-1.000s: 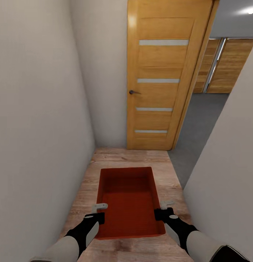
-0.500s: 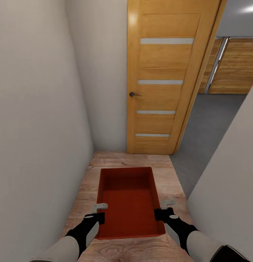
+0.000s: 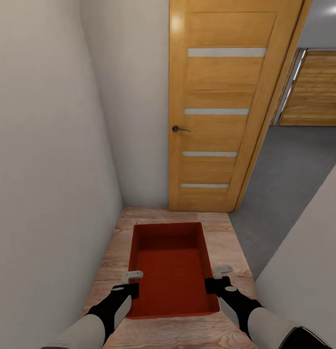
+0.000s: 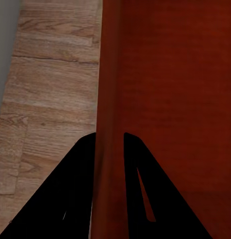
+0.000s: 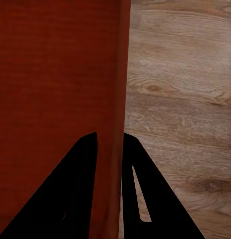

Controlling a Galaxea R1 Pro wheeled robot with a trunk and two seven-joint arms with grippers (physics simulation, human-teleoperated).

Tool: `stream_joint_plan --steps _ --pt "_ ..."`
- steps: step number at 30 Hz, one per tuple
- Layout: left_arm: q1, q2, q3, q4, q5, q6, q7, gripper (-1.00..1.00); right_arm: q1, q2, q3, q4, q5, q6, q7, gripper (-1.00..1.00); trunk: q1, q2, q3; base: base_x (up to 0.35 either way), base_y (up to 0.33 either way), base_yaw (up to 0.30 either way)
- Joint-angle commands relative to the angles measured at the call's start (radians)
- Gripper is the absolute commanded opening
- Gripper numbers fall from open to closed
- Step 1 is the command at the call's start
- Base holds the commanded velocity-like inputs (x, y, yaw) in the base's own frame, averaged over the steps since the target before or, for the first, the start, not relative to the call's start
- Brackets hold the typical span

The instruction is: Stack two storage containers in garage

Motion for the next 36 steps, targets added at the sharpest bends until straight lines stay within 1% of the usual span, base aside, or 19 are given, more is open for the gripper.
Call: stream_joint_plan --steps 1,17,27,36 --pt "0.000 0.010 -0.006 -0.006 -0.023 0.007 0.011 -1.00 -0.001 -0.001 -0.011 0.017 -0.014 -0.005 -0.010 -1.00 0.001 -0.001 -0.001 0.323 0.000 0.000" --pt "0.000 0.010 -0.006 -0.006 -0.024 0.007 0.011 -1.00 -0.001 0.000 -0.011 0.017 -0.014 -0.005 -0.011 -1.00 0.001 -0.001 -0.001 0.323 0.000 -0.011" --pt "0.000 0.010 -0.006 -0.009 -0.024 0.007 0.010 -1.00 -0.001 0.000 -0.011 0.017 -0.014 -0.005 -0.010 -1.00 0.001 -0.001 -0.001 0.291 0.000 -0.252" --pt "0.000 0.010 -0.006 -0.010 -0.025 0.006 0.010 -1.00 -0.001 0.000 -0.012 0.017 -0.014 -0.004 -0.010 -1.00 0.001 -0.001 -0.001 0.034 0.000 -0.256"
